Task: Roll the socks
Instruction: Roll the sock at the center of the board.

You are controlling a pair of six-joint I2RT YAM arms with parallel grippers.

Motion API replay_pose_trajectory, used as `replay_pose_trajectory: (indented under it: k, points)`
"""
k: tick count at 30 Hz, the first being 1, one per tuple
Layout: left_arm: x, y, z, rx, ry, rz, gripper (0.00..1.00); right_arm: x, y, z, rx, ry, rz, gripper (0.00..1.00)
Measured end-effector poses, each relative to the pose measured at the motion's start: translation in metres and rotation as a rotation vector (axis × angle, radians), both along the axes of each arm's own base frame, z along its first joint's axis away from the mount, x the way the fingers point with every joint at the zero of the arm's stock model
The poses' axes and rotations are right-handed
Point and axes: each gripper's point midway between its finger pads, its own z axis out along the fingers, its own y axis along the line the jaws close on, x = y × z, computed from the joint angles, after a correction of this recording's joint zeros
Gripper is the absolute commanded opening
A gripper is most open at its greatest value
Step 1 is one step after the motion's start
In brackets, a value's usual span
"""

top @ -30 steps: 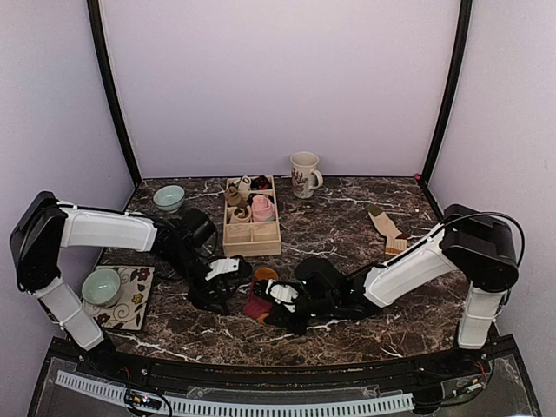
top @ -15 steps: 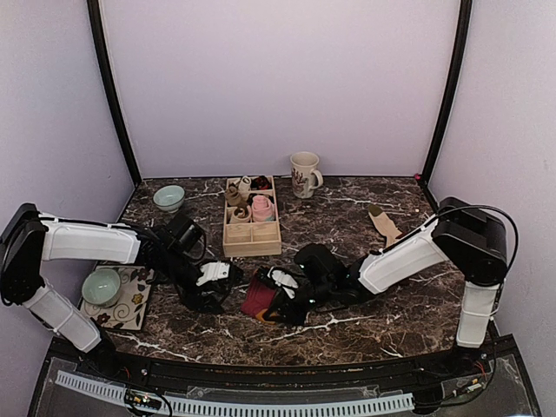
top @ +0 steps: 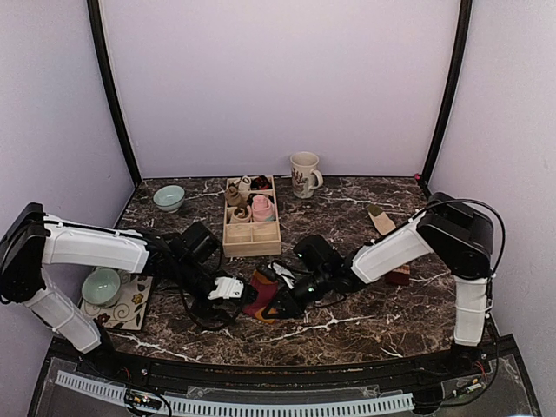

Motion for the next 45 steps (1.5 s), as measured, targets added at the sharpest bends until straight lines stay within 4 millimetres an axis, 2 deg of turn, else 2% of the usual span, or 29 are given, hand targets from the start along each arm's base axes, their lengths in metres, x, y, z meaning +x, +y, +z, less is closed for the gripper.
replay_pose_trajectory:
  k: [9,15,20,25,32,35,37,39,40,41,45]
  points:
    - [0.001,-0.010,-0.011,0.025,-0.050,-0.033,0.51,0.000,-0.003,-0.004,0.000,0.096,-0.007,0.00]
    - [0.010,-0.023,-0.021,0.057,-0.051,-0.040,0.50,0.001,-0.004,-0.005,0.008,0.144,-0.013,0.00]
    - [0.012,-0.026,-0.022,0.056,-0.065,-0.043,0.50,0.002,-0.004,-0.006,0.009,0.176,-0.018,0.00]
    - [0.012,-0.029,-0.024,0.062,-0.080,-0.047,0.44,0.003,-0.005,-0.005,0.014,0.188,-0.022,0.02]
    - [0.019,-0.033,-0.030,0.068,-0.091,-0.034,0.27,0.006,-0.005,-0.004,0.008,0.190,-0.048,0.08]
    - [0.022,-0.035,-0.031,0.067,-0.098,-0.026,0.11,0.006,-0.005,-0.004,0.008,0.199,-0.057,0.18]
    - [0.024,-0.036,-0.032,0.067,-0.096,-0.022,0.06,0.006,-0.006,-0.004,0.007,0.203,-0.066,0.29]
    - [0.024,-0.037,-0.031,0.066,-0.089,-0.022,0.01,0.007,-0.008,-0.003,0.007,0.196,-0.085,0.52]
    - [0.025,-0.039,-0.031,0.065,-0.085,-0.025,0.01,0.008,-0.010,-0.001,0.011,0.190,-0.094,0.88]
    - [0.025,-0.040,-0.031,0.066,-0.075,-0.025,0.01,0.008,-0.011,0.002,0.018,0.176,-0.106,0.98]
    - [0.022,-0.045,-0.027,0.040,-0.014,-0.051,0.01,0.017,-0.022,0.020,0.060,0.086,-0.167,0.99]
